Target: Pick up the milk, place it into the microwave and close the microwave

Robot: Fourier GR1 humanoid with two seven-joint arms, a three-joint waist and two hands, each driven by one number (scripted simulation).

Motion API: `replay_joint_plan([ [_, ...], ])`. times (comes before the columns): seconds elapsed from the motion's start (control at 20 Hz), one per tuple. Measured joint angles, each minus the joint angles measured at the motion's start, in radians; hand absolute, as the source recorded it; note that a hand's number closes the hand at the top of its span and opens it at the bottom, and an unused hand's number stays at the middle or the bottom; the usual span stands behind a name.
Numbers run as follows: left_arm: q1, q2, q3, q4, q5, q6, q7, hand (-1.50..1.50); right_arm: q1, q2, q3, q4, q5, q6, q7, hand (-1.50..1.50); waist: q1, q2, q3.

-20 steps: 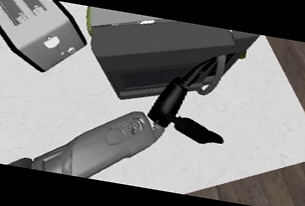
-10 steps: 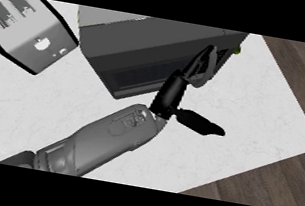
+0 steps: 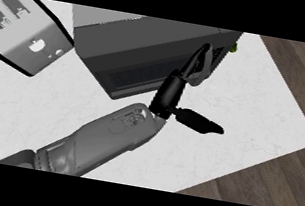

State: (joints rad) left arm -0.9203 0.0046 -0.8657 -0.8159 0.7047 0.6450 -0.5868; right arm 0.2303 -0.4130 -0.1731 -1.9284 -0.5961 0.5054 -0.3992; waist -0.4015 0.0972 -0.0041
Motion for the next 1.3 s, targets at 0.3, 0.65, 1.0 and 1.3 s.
replay_joint_plan([
  [0.3, -0.004, 0.0, -0.015, 0.012, 0.032, 0.009, -0.032, -1.5, -0.014, -0.02, -0.01, 0.002, -0.028, 0.003, 0.021, -1.5, -0.01, 0.0, 0.001],
  [0.65, -0.013, -0.002, -0.031, 0.024, 0.069, 0.014, -0.061, -1.5, -0.032, -0.038, -0.012, 0.002, -0.055, 0.006, 0.04, -1.5, -0.018, 0.001, 0.001],
  [1.0, -0.018, -0.004, -0.045, 0.037, 0.102, 0.019, -0.089, -1.5, -0.04, -0.057, -0.021, 0.008, -0.089, 0.014, 0.059, -1.5, -0.024, 0.0, 0.002],
  [1.3, -0.026, -0.005, -0.06, 0.048, 0.127, 0.02, -0.109, -1.5, -0.049, -0.074, -0.02, 0.004, -0.114, 0.027, 0.074, -1.5, -0.026, 0.0, 0.003],
])
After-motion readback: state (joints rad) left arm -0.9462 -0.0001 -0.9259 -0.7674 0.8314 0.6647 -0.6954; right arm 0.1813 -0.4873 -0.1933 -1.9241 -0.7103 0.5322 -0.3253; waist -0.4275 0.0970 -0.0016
